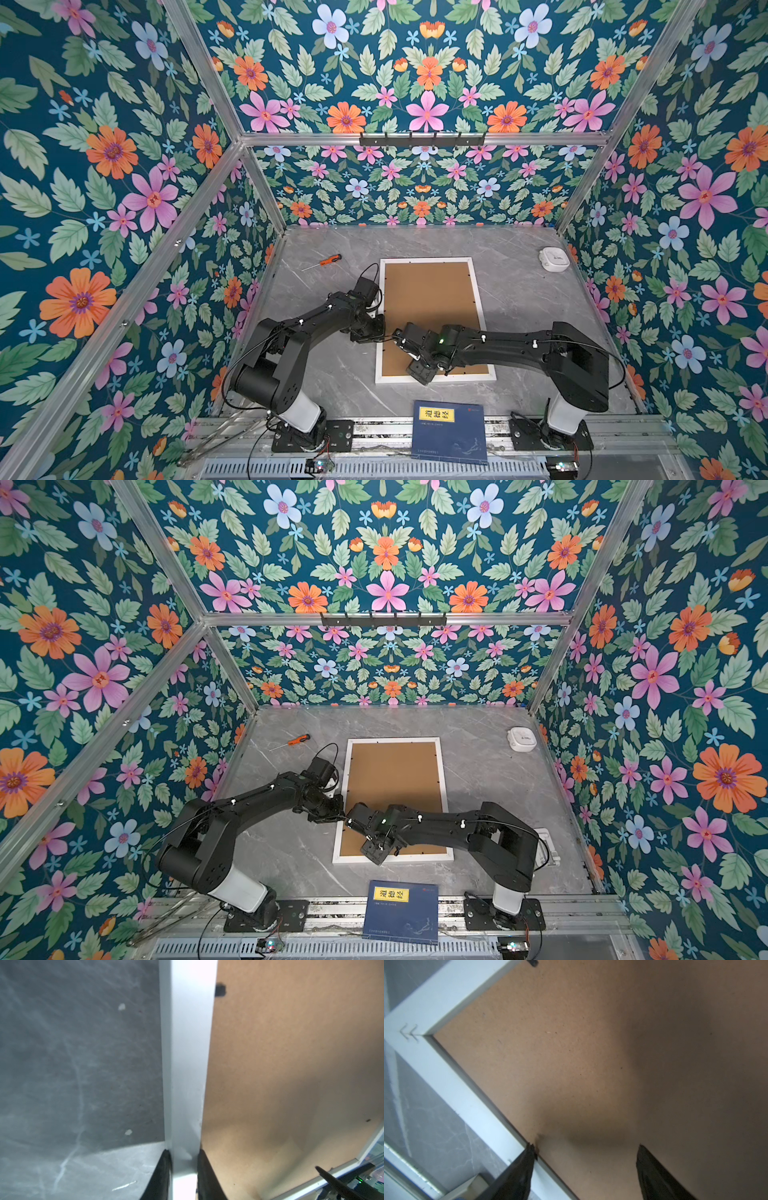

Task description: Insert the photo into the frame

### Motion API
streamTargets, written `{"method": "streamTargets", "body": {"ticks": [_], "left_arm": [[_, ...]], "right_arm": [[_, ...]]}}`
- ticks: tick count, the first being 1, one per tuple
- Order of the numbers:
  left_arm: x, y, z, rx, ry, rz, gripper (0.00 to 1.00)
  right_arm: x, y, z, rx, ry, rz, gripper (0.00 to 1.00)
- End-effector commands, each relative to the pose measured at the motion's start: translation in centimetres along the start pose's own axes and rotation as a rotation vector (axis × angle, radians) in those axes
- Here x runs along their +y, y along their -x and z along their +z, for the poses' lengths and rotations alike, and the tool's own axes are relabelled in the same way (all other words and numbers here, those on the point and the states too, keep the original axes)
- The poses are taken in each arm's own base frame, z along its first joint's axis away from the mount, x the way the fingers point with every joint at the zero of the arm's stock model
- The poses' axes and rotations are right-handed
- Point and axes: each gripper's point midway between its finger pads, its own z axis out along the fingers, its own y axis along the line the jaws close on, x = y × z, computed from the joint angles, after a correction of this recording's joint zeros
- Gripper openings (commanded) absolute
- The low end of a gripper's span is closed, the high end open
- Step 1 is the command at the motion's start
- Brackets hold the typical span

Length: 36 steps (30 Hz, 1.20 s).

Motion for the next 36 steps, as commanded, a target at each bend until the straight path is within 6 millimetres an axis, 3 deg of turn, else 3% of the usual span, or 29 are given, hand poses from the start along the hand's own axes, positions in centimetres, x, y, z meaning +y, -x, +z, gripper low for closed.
{"method": "streamTargets", "body": {"ticks": [1,20,30,36], "left_arm": [[1.3,-0.3,0.1,0.005,0.067,0.008,0.23],[1.1,-0.5,0.0,0.011,0.067,0.028,0.22],[1.1,-0.4,-0.1,0.007,0.068,0.029,0.22],[1.1,-0.4,0.0,0.008,0.069,0.029,0.22]], "right_arm": [[-1.6,-0.8,0.5,0.030,-0.092,-0.027,0.76],[-2.6,-0.9,1.3,0.019,-0.153,-0.077,0.75],[-2.1,1.0,-1.4,-0.088,-0.085,-0.034,0.75],[-3.3,2.6,-3.6,-0.178,-0.028,0.041,0.75]]}}
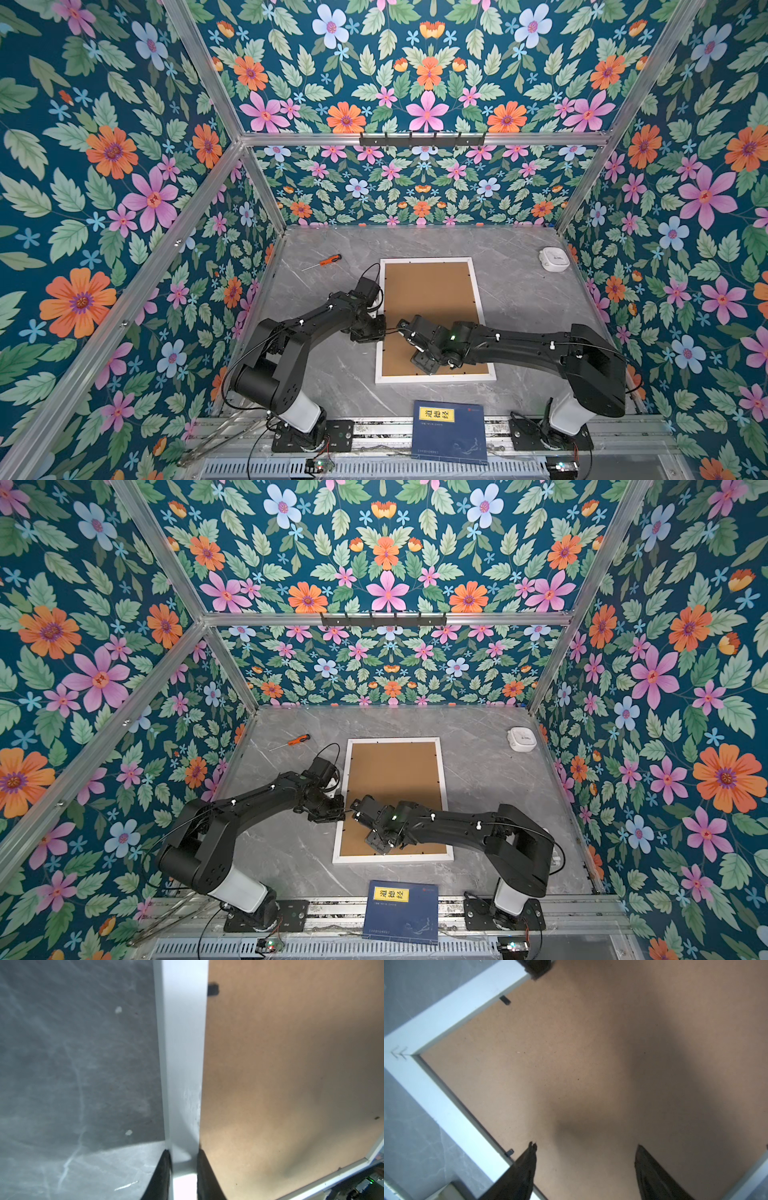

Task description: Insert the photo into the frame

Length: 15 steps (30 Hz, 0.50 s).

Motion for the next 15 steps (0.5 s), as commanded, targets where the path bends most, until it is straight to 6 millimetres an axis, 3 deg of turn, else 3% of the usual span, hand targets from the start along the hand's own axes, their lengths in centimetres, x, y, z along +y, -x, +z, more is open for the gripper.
{"method": "streamTargets", "body": {"ticks": [1,15], "left_arm": [[1.1,-0.3,0.1,0.011,0.053,0.001,0.22],[0.7,-0.1,0.3,0.006,0.057,0.013,0.21]], "right_arm": [[-0.6,1.4,-1.0,-0.059,0.046,0.058,0.74],[-10.4,7.4,-4.4,-0.286,0.234,0.422,0.74]]}}
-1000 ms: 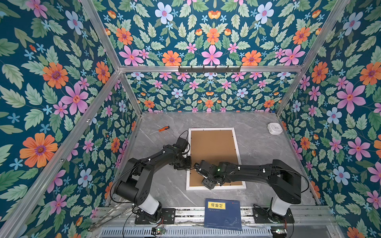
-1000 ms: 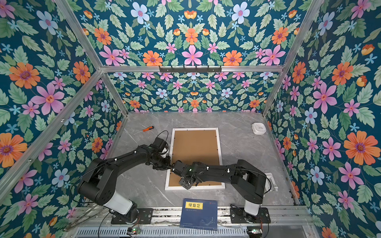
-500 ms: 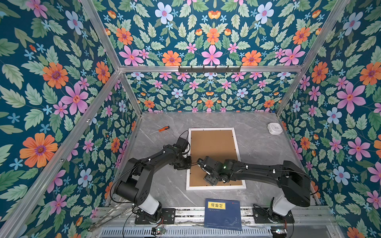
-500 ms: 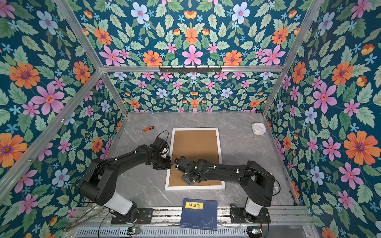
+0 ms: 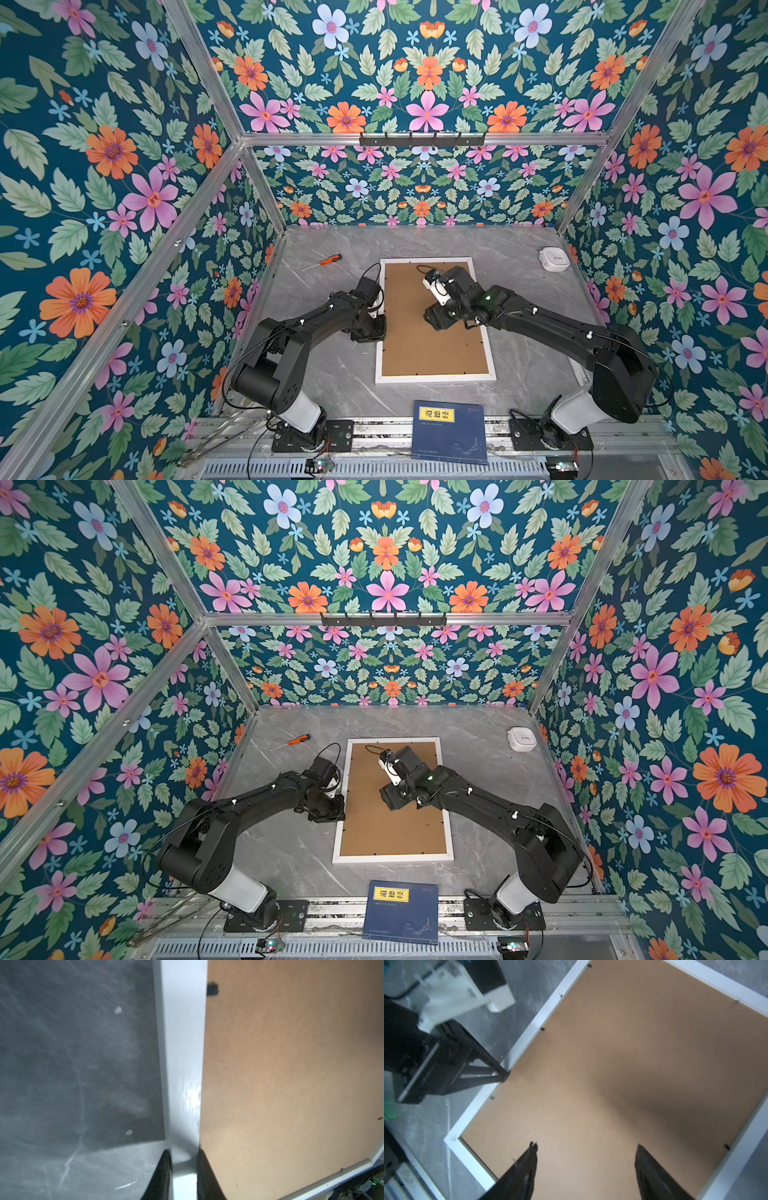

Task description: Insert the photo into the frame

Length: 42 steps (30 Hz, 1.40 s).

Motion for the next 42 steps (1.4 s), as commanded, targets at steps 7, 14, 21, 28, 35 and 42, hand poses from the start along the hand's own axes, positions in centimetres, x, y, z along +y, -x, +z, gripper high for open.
{"method": "streamTargets", "body": {"ticks": [7,14,21,28,35,42], "left_arm": [[0.2,0.1,0.2,0.002,0.041,0.019,0.21],[-0.6,0.4,0.3,0.004,0.036,0.033,0.20],[-1.2,0.4,0.6,0.008,0.031,0.047,0.20],[-2.7,0.7,1.0,0.009,0.009,0.067,0.19],[-3.2,0.5,1.7,0.027,0.017,0.081,0.19],[-3.3,0.3,1.9,0.034,0.022,0.084,0.18]], "right_arm": [[-2.6,6.8,-0.7,-0.149,0.251,0.222,0.74],[-4.5,9.5,2.1,-0.148,0.313,0.298,0.73],[-6.7,11.6,5.2,-0.153,0.491,0.426,0.72],[-10.0,13.3,8.0,-0.198,0.541,0.497,0.73],[-12.7,14.8,10.9,-0.221,0.563,0.545,0.73],[-14.4,15.4,13.5,-0.212,0.581,0.588,0.75]]}}
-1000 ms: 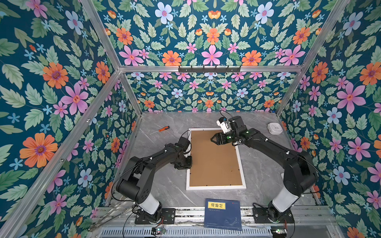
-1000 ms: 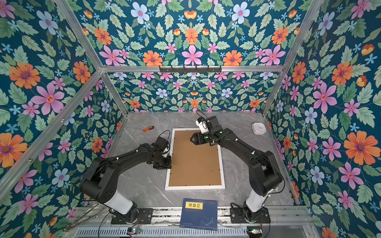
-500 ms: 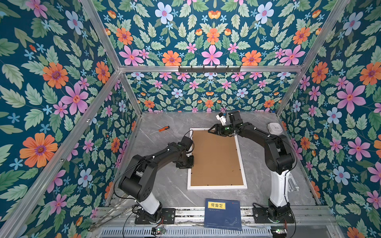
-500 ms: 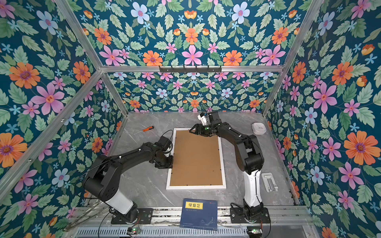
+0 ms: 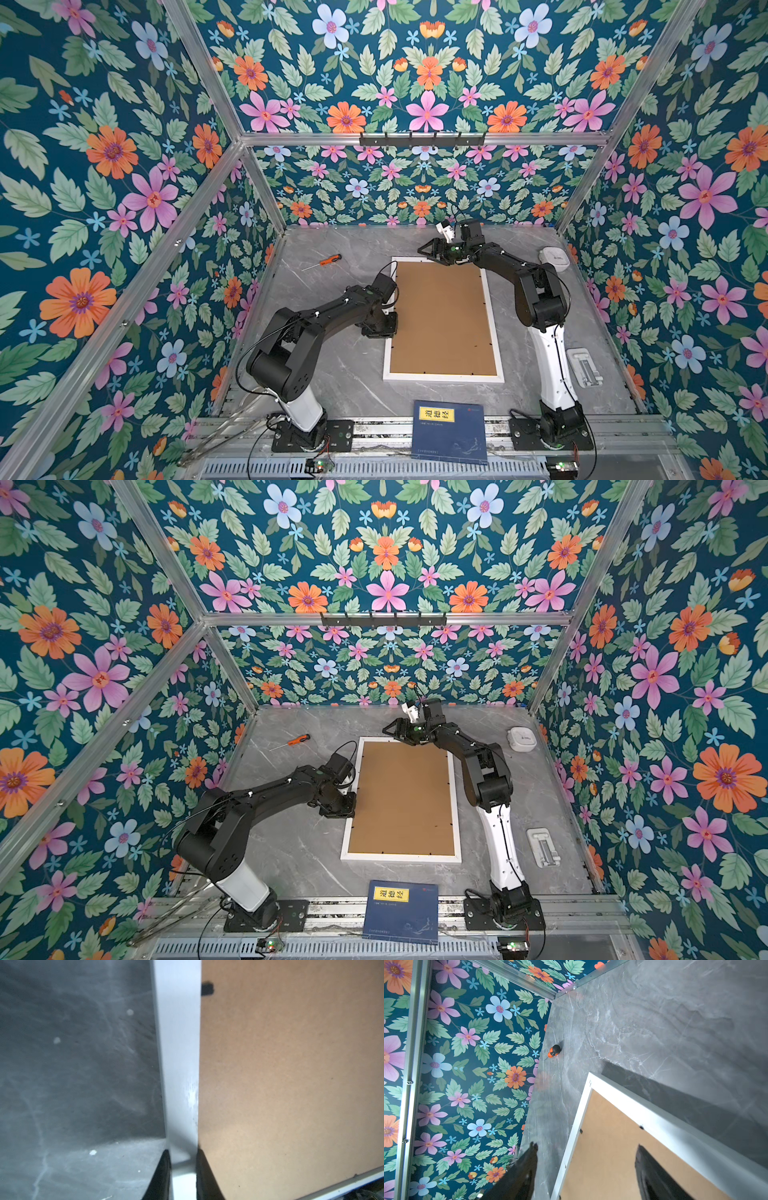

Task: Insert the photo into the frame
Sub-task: 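Lift the right gripper and move it to the frame's farther corner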

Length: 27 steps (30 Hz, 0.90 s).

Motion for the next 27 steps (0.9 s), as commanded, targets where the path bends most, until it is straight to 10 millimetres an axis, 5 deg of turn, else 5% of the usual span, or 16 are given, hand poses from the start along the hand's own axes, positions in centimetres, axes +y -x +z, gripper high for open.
{"method": "streamTargets", "body": {"ticks": [1,27], "left_arm": [[-0.1,-0.1,0.8,0.006,0.000,0.006,0.18],[-0.1,-0.1,1.1,0.006,0.002,0.004,0.16]], "right_arm": [[0.2,0.7,0.4,-0.001,0.034,0.010,0.76],[-1.5,-1.3,2.8,0.105,0.093,0.060,0.75]]}}
